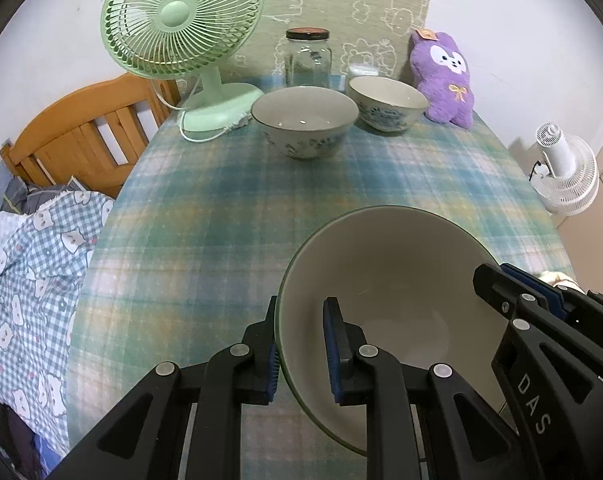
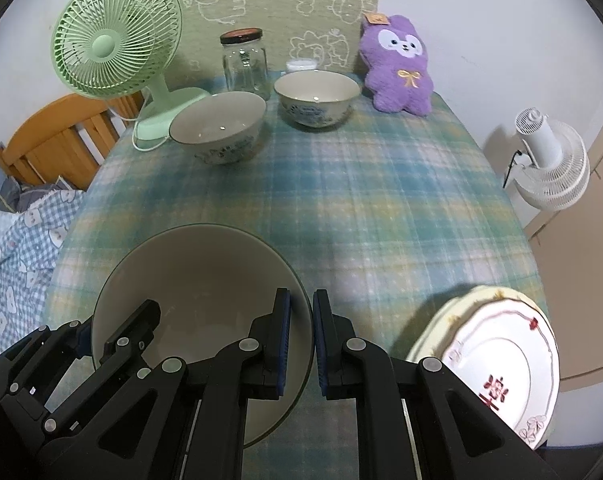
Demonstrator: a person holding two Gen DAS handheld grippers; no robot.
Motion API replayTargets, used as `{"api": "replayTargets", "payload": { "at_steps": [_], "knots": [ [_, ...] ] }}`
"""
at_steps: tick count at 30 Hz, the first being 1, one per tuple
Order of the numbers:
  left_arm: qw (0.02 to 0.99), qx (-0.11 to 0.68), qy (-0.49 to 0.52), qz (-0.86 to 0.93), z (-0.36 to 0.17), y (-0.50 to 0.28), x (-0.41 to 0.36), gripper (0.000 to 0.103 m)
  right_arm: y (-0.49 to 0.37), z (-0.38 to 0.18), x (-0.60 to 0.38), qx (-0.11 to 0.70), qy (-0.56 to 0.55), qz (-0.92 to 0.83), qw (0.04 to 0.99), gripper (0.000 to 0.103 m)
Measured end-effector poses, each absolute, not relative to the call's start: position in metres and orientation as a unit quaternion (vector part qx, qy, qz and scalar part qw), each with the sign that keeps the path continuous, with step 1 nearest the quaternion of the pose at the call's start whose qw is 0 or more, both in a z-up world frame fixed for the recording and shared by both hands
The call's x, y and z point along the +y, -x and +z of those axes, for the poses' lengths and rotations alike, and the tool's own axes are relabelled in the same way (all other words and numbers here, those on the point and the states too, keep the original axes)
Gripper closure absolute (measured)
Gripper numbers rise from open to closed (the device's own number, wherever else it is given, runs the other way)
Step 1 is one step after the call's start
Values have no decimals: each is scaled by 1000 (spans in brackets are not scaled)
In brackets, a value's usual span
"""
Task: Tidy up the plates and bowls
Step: 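Lift the grey plate with the left gripper and carry it toward the floral plate stack, then lower the grey plate onto the table beside the plate stack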
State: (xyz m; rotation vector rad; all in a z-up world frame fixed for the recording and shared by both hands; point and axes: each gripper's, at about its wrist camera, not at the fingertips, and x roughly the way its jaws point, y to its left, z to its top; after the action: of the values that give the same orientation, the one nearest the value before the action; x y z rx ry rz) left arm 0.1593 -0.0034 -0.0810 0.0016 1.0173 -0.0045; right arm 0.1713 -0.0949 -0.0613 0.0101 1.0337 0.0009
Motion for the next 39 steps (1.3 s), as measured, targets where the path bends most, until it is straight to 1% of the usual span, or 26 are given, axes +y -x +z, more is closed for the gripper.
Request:
{"api": "replayTargets", "payload": {
  "at_steps": [16, 25, 32, 33, 35, 36, 39],
  "knots": [
    [870, 493, -5, -5, -94, -128, -30, 88, -137, -77, -120, 501, -3, -5, 865, 88],
    [862, 506, -5, -3, -107, -120, -35, 88, -130, -92, -125, 515, -5, -4, 857, 88],
    [866, 500, -7, 0, -110, -117, -35, 87, -127, -95, -124, 511, -5, -3, 859, 88],
    [866, 501, -5, 0, -110, -116, -35, 86, -127, -95, -124, 513, -6, -1, 859, 86],
    [863, 506, 0, -6, -110, -116, -35, 78, -126, -95, -124, 511, -5, 5, 860, 85],
    [861, 508, 3, -10, -111, -115, -35, 71, -125, -94, -124, 510, -4, 8, 860, 85],
    [859, 512, -2, -16, -111, -113, -39, 66, -126, -96, -122, 517, 1, 25, 856, 71]
  ]
}}
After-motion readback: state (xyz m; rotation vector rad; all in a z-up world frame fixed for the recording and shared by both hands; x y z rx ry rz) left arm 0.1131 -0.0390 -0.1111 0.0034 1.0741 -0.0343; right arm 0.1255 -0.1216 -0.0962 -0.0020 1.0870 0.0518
